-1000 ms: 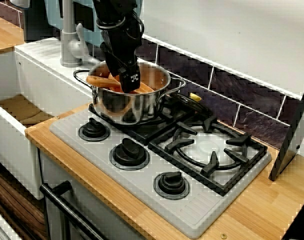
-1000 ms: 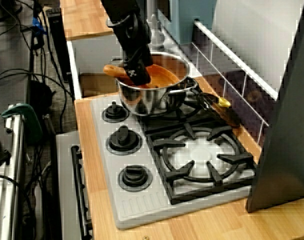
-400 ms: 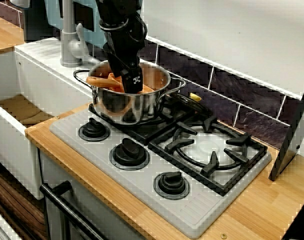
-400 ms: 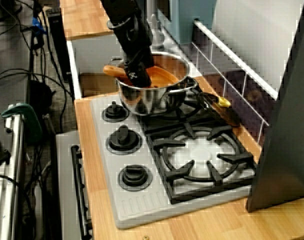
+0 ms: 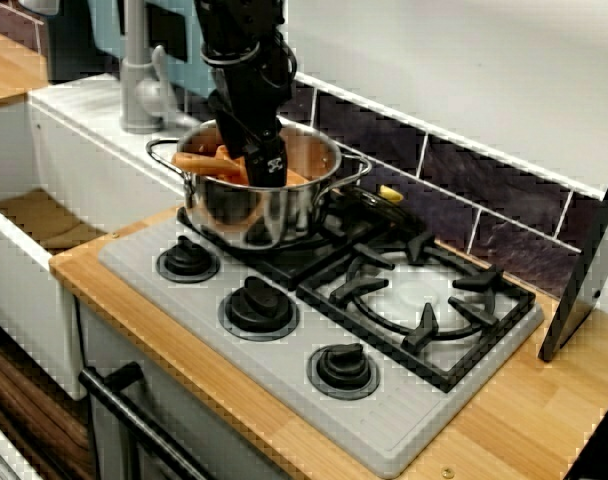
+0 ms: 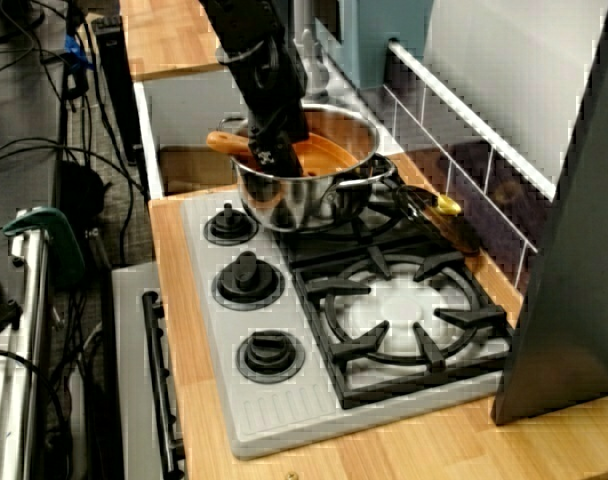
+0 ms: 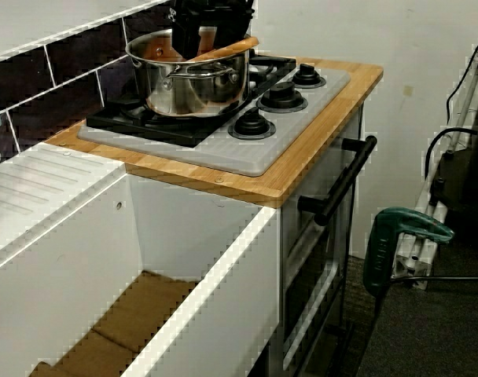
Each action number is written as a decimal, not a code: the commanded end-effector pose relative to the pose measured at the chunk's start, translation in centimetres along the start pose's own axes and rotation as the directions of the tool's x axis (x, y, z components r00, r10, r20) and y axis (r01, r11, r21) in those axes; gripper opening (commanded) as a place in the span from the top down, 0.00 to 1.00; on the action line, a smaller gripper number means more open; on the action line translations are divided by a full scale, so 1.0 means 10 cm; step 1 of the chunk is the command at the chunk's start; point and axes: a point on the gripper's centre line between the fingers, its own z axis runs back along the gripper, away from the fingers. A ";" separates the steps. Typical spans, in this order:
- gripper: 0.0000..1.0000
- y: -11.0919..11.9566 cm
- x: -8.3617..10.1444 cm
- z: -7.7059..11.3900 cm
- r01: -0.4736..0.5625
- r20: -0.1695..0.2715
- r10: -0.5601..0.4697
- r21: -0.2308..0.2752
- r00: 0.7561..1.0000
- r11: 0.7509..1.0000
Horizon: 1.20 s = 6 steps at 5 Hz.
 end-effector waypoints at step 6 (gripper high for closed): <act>1.00 0.11 0.14 0.21 0.005 0.027 -0.005 0.015 1.000 1.000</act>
